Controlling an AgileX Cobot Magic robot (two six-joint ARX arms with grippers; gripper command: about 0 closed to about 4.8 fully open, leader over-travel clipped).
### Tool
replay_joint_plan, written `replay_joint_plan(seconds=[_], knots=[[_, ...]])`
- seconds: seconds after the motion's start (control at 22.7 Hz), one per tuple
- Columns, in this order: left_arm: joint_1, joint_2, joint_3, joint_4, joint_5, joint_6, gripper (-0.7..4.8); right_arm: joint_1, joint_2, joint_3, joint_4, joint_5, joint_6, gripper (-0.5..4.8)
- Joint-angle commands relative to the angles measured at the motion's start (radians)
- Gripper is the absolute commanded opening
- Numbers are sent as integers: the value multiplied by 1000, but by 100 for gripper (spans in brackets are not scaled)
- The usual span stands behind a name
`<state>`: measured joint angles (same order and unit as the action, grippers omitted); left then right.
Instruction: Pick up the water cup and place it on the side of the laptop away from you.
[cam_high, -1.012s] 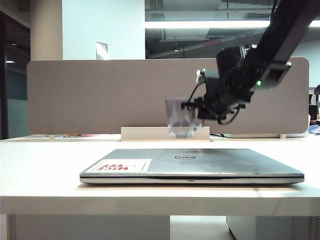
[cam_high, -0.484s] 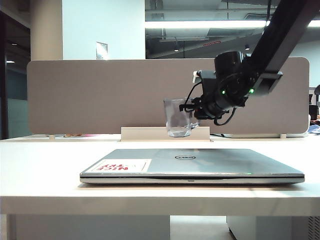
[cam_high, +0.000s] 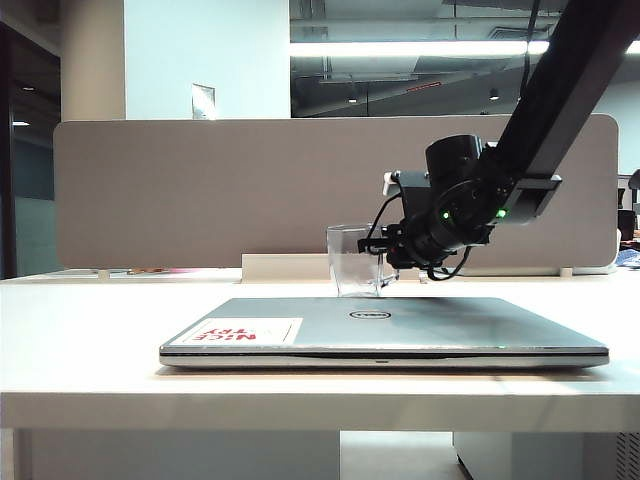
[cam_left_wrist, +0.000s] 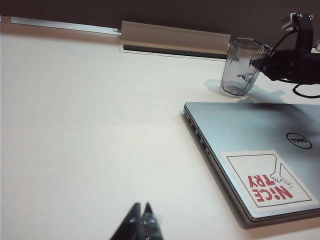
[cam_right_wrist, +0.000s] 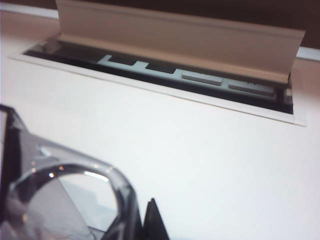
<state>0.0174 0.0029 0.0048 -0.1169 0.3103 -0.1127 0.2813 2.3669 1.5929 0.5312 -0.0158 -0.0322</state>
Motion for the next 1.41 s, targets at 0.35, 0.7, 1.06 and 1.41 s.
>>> replay_joint_plan(seconds=[0.35, 0.7, 1.06, 1.41], knots=[[-2, 1, 3, 6, -3, 0, -6, 0, 1, 7, 11, -5, 13, -1], [-2, 1, 3, 5, -3, 0, -6, 0, 10, 7, 11, -5, 13, 13], [-2, 1, 3, 6, -3, 0, -6, 0, 10, 11, 11, -4, 12, 116], [-2, 1, 3, 6, -3, 0, -6, 0, -1, 11, -3, -2, 0, 161]])
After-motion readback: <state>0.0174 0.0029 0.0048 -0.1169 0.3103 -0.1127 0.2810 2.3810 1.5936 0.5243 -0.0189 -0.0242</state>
